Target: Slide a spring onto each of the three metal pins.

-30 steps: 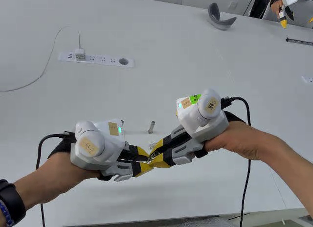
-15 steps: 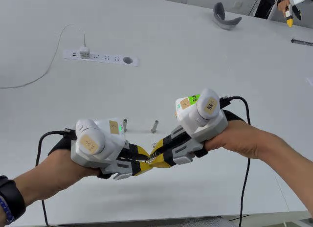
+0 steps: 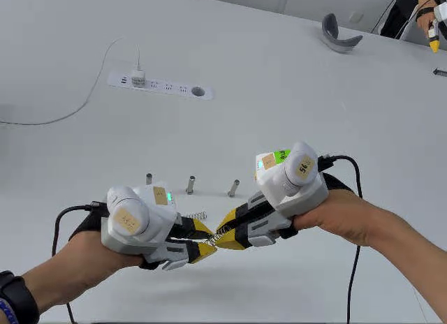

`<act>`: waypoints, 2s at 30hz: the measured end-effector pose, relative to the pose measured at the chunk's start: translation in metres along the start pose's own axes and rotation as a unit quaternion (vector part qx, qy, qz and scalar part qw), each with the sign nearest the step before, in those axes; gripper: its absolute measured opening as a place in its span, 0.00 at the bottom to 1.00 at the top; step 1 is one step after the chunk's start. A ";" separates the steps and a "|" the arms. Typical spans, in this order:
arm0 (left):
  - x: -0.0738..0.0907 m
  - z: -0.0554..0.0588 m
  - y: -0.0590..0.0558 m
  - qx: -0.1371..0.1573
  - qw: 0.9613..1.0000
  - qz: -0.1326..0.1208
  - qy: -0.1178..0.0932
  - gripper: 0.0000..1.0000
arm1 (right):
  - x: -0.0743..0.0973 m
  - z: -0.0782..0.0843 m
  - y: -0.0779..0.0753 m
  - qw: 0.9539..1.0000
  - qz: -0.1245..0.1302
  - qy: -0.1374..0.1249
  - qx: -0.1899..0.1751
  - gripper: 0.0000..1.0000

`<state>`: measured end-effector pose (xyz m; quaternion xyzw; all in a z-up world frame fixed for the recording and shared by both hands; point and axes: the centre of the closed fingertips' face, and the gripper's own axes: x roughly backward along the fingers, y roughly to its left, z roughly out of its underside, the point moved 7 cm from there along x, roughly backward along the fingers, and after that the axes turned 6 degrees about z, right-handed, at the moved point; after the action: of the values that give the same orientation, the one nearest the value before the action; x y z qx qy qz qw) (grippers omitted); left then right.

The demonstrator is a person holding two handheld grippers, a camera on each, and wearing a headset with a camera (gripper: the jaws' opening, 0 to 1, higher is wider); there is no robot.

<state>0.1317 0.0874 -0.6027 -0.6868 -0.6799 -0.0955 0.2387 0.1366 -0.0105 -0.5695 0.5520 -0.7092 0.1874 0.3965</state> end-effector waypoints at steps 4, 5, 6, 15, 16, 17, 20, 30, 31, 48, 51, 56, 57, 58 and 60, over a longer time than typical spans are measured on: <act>0.009 0.009 0.007 0.013 1.000 -0.023 -0.001 0.16 | -0.002 -0.002 -0.005 1.000 0.007 0.002 0.004 0.12; 0.010 0.010 0.008 0.015 0.999 -0.029 0.000 0.17 | -0.002 -0.002 -0.005 1.000 0.008 0.003 0.004 0.12; 0.013 0.013 0.010 0.019 0.999 -0.037 -0.003 0.17 | -0.002 -0.002 -0.006 1.000 0.010 0.002 0.005 0.12; 0.031 0.030 0.023 0.049 0.995 -0.082 -0.003 0.19 | -0.008 0.000 -0.019 0.999 0.032 0.011 0.016 0.12; 0.033 0.033 0.024 0.052 0.995 -0.090 -0.004 0.20 | -0.009 0.000 -0.021 0.999 0.034 0.013 0.017 0.12; 0.035 0.034 0.026 0.055 0.994 -0.095 -0.004 0.20 | -0.010 0.000 -0.023 0.999 0.036 0.014 0.017 0.12; 0.041 0.040 0.031 0.064 0.991 -0.115 -0.004 0.21 | -0.014 -0.002 -0.028 0.999 0.041 0.018 0.018 0.12; 0.058 0.059 0.046 0.092 0.982 -0.164 -0.002 0.26 | -0.027 -0.013 -0.044 0.998 0.054 0.030 0.023 0.12; 0.060 0.061 0.048 0.096 0.981 -0.171 -0.004 0.27 | -0.029 -0.014 -0.046 0.998 0.054 0.030 0.024 0.12; 0.084 0.083 0.068 0.142 0.961 -0.236 -0.012 0.48 | -0.050 -0.024 -0.077 0.996 0.068 0.048 0.026 0.12; 0.088 0.086 0.070 0.149 0.958 -0.244 -0.014 0.50 | -0.052 -0.025 -0.081 0.996 0.071 0.055 0.030 0.12; 0.094 0.091 0.076 0.158 0.954 -0.255 -0.018 0.54 | -0.057 -0.027 -0.088 0.995 0.069 0.060 0.033 0.12; 0.095 0.091 0.076 0.160 0.953 -0.257 -0.019 0.54 | -0.058 -0.028 -0.089 0.995 0.069 0.061 0.033 0.12; 0.096 0.091 0.077 0.161 0.952 -0.259 -0.019 0.55 | -0.059 -0.029 -0.091 0.995 0.070 0.061 0.033 0.12; 0.097 0.092 0.077 0.163 0.951 -0.262 -0.020 0.56 | -0.060 -0.032 -0.094 0.995 0.072 0.060 0.033 0.12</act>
<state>0.1950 0.2186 -0.6531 -0.4381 -0.8467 -0.0285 0.3006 0.2402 0.0202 -0.6120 0.5006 -0.7154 0.2715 0.4049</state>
